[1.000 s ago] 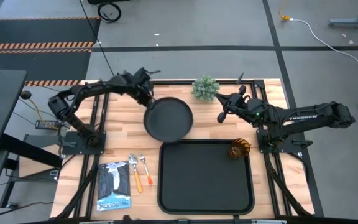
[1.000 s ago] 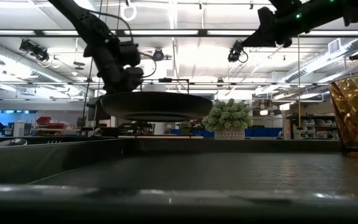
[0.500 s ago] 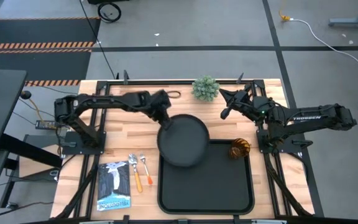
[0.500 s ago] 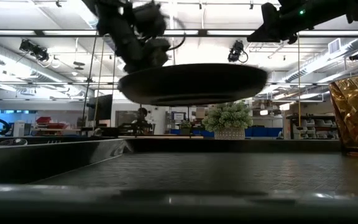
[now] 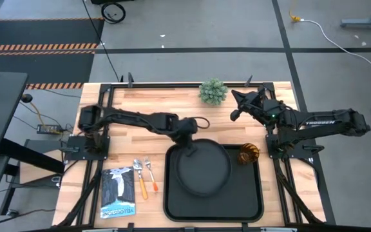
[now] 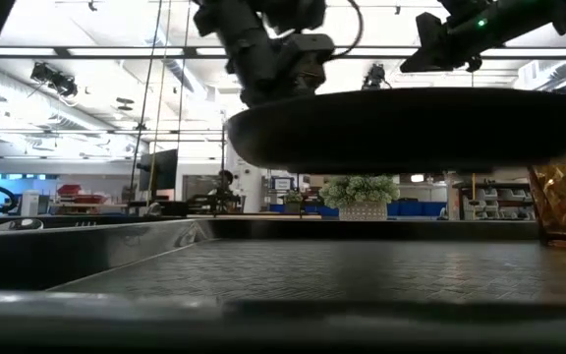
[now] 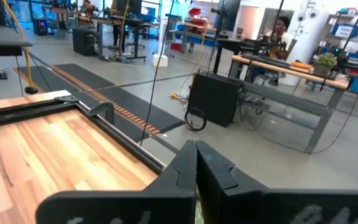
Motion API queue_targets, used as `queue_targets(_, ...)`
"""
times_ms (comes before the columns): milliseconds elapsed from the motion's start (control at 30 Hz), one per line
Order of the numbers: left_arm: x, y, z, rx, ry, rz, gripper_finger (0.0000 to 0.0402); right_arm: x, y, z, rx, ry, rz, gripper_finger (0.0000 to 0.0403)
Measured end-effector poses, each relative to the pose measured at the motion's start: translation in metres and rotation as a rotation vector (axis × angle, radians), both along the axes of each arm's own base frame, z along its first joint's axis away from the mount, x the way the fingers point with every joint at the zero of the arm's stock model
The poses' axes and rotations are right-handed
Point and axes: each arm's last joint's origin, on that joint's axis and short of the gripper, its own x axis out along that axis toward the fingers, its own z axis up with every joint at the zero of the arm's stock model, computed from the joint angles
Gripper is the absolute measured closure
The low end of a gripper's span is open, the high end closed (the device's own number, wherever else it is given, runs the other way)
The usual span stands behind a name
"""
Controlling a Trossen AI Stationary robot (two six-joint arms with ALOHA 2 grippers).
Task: Pick and place plate/cup/fork/spoon on tray
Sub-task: Put the black plate on the black tray on the bottom left of the brown cup
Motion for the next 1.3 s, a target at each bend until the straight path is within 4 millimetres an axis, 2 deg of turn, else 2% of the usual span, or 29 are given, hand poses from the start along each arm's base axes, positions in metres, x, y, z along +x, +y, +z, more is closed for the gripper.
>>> queue_targets(233, 0.029, -0.021, -0.011, -0.007, 0.029, -0.037, 0.039, -0.006, 0.0, 0.004, 0.012, -0.038, -0.016, 0.0398)
queue_targets(433, 0.042, -0.034, -0.016, -0.017, 0.046, 0.011, 0.039, -0.009, 0.0, 0.006, 0.006, -0.05, -0.029, 0.0398)
queue_targets(800, 0.04, -0.071, -0.023, -0.022, 0.051, 0.208, 0.039, -0.018, 0.001, 0.014, -0.015, -0.098, -0.079, 0.0398)
queue_targets(1100, 0.037, -0.097, -0.03, -0.046, 0.038, 0.32, 0.039, -0.02, 0.007, 0.018, -0.063, -0.069, 0.038, 0.0398)
queue_targets(1300, 0.035, -0.107, -0.037, -0.066, 0.056, 0.358, 0.039, -0.02, 0.009, 0.019, -0.087, -0.059, 0.105, 0.0398)
